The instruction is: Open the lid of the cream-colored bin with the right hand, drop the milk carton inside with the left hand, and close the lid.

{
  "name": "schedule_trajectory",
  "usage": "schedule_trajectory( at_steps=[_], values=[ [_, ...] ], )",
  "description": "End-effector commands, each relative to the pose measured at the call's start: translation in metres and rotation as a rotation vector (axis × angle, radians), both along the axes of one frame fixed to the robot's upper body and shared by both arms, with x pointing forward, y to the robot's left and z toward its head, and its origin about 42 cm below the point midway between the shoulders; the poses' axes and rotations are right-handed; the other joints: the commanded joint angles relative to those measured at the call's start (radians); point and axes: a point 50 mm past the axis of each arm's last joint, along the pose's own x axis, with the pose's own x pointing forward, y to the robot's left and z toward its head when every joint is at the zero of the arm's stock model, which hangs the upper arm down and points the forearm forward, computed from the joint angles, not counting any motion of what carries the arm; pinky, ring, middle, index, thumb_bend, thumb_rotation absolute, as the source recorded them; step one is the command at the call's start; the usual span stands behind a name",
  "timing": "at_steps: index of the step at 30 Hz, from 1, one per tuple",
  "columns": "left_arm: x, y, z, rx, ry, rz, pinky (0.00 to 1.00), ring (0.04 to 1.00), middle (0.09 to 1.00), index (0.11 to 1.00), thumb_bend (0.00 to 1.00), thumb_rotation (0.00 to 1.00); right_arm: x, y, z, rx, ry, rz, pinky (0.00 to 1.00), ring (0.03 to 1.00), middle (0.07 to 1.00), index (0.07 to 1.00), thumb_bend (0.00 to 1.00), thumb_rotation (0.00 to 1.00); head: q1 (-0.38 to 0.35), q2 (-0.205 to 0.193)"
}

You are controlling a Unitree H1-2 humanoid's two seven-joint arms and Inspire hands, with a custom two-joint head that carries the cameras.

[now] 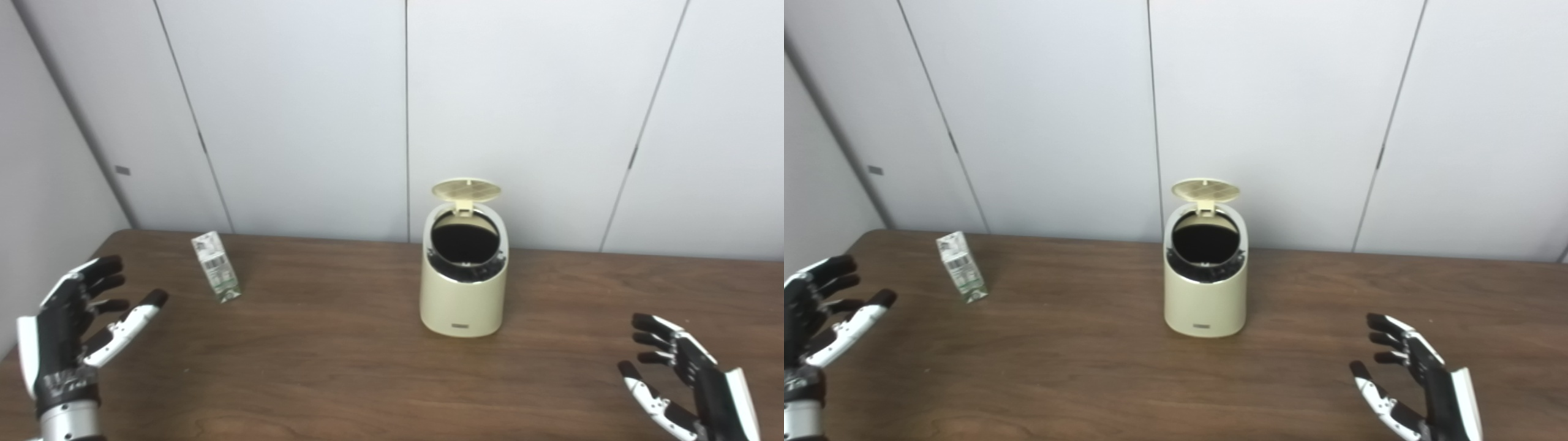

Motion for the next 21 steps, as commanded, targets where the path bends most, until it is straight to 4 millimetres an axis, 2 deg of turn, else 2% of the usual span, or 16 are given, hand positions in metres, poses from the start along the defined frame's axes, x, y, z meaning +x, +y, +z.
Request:
schedule_trajectory(
  at_steps=[1, 3, 5, 6, 7, 8, 9, 11, 13, 17, 21],
  values=[
    [0.011, 0.028, -0.005, 0.01, 0.018, -0.01, 0.87, 0.897, 0.893, 0.88, 0.91, 0.25, 0.008, -0.006, 0.019, -0.006, -0.096, 0.023, 0.61, 0.733, 0.755, 0.726, 0.13, 0.0, 0.033, -0.005],
    [0.019, 0.032, -0.012, -0.013, 0.067, -0.076, 0.9, 0.924, 0.915, 0.909, 0.98, 0.34, 0.01, -0.01, 0.018, 0.005, -0.1, 0.022, 0.6, 0.731, 0.751, 0.722, 0.13, 0.01, 0.083, -0.012],
    [0.026, 0.024, -0.011, -0.007, 0.112, -0.132, 0.92, 0.933, 0.919, 0.912, 1.0, 0.39, 0.013, -0.015, 0.018, 0.03, -0.096, 0.029, 0.59, 0.726, 0.751, 0.718, 0.13, 0.04, 0.122, -0.017],
    [0.029, 0.017, -0.007, 0.005, 0.136, -0.148, 0.88, 0.921, 0.916, 0.912, 1.0, 0.44, 0.014, -0.016, 0.019, 0.038, -0.094, 0.033, 0.58, 0.725, 0.751, 0.718, 0.12, 0.12, 0.132, -0.019],
    [0.031, 0.012, -0.005, 0.013, 0.151, -0.155, 0.9, 0.926, 0.922, 0.921, 1.0, 0.45, 0.014, -0.018, 0.02, 0.042, -0.091, 0.036, 0.57, 0.719, 0.747, 0.714, 0.12, 0.16, 0.141, -0.02],
    [0.034, 0.005, -0.001, 0.016, 0.164, -0.16, 0.9, 0.929, 0.926, 0.926, 1.0, 0.46, 0.015, -0.019, 0.02, 0.048, -0.09, 0.036, 0.57, 0.716, 0.745, 0.712, 0.11, 0.18, 0.161, -0.024],
    [0.037, 0.0, 0.002, 0.012, 0.174, -0.161, 0.93, 0.933, 0.929, 0.932, 1.0, 0.44, 0.016, -0.021, 0.019, 0.057, -0.093, 0.036, 0.55, 0.704, 0.736, 0.703, 0.12, 0.28, 0.168, -0.025],
    [0.041, -0.007, 0.005, 0.009, 0.193, -0.157, 0.93, 0.934, 0.936, 0.941, 1.0, 0.44, 0.018, -0.024, 0.018, 0.076, -0.094, 0.036, 0.53, 0.689, 0.724, 0.69, 0.14, 0.37, 0.191, -0.027],
    [0.047, -0.01, 0.006, 0.006, 0.217, -0.142, 0.92, 0.934, 0.95, 0.954, 1.0, 0.44, 0.02, -0.028, 0.016, 0.09, -0.088, 0.038, 0.51, 0.672, 0.709, 0.673, 0.2, 0.47, 0.208, -0.029],
    [0.059, -0.011, 0.006, 0.008, 0.247, -0.13, 0.9, 0.943, 0.967, 0.977, 1.0, 0.45, 0.026, -0.036, 0.011, 0.094, -0.101, 0.046, 0.48, 0.644, 0.682, 0.647, 0.28, 0.55, 0.26, -0.035],
    [0.07, -0.012, 0.007, 0.009, 0.255, -0.132, 0.84, 0.919, 0.954, 0.973, 1.0, 0.46, 0.031, -0.042, 0.007, 0.086, -0.107, 0.042, 0.46, 0.625, 0.665, 0.63, 0.34, 0.59, 0.304, -0.047]
  ],
)
